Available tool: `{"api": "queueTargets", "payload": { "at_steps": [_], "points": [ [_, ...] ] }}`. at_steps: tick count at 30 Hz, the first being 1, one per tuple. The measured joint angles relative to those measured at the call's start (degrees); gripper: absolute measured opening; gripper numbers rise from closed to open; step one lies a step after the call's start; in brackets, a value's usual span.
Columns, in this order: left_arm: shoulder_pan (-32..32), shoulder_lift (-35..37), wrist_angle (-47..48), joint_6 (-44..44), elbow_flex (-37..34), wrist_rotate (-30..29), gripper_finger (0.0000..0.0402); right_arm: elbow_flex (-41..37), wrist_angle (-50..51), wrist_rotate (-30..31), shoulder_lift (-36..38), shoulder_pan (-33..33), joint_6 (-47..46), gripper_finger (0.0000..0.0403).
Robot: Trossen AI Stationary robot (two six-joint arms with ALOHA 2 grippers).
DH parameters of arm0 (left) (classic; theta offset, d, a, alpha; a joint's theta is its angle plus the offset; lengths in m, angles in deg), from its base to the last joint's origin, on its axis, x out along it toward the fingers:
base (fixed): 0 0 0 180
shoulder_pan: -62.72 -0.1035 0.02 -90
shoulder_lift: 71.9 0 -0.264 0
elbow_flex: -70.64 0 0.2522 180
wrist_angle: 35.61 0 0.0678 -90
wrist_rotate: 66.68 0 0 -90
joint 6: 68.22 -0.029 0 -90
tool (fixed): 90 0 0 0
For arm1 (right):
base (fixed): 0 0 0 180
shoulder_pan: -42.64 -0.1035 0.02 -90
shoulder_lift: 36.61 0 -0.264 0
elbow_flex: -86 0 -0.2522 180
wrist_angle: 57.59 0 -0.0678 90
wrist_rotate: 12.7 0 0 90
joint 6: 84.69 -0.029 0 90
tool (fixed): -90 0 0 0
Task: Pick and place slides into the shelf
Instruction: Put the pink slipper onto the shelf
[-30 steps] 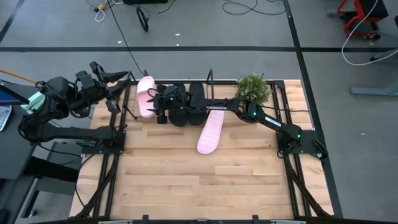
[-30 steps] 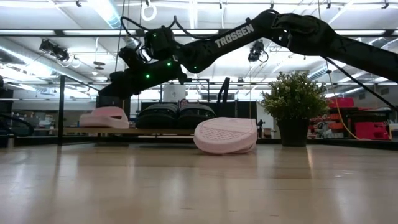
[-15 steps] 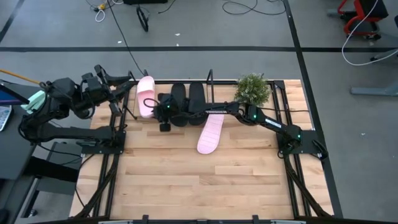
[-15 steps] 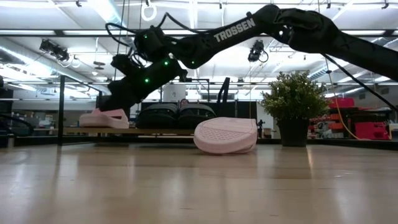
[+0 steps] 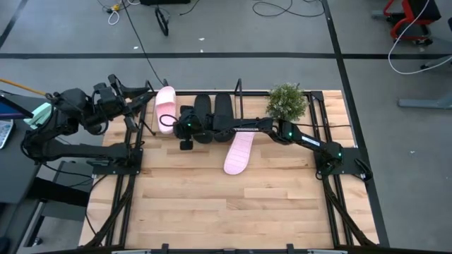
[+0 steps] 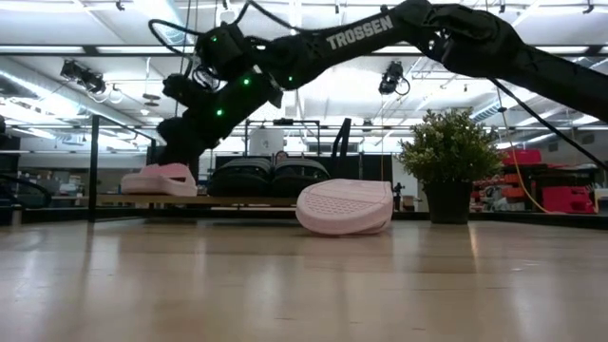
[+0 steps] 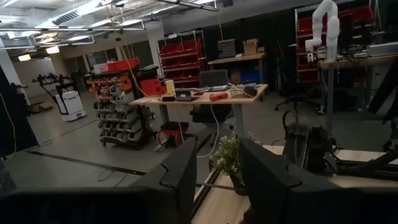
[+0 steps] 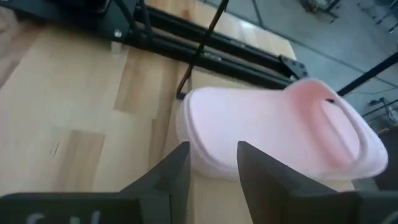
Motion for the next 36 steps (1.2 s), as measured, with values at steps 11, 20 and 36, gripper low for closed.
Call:
{"api": "queueTargets", "payload": {
  "at_steps": [11,20,36],
  "points": [
    [0.0,0.0,2.6,1.7,0.0,3.6,0.0122,0.1,23.3,0.0,15.9,-1.4,-10.4,0.0137],
    [0.0,-1.3,4.4,7.4,-0.5,8.8,0.0130,-0.6,51.8,0.0,27.0,-1.8,-22.3,0.0131],
    [0.0,-17.2,11.1,16.6,-0.5,23.7,0.0128,-27.0,59.3,2.8,44.8,-7.2,-34.8,0.0130]
  ]
}}
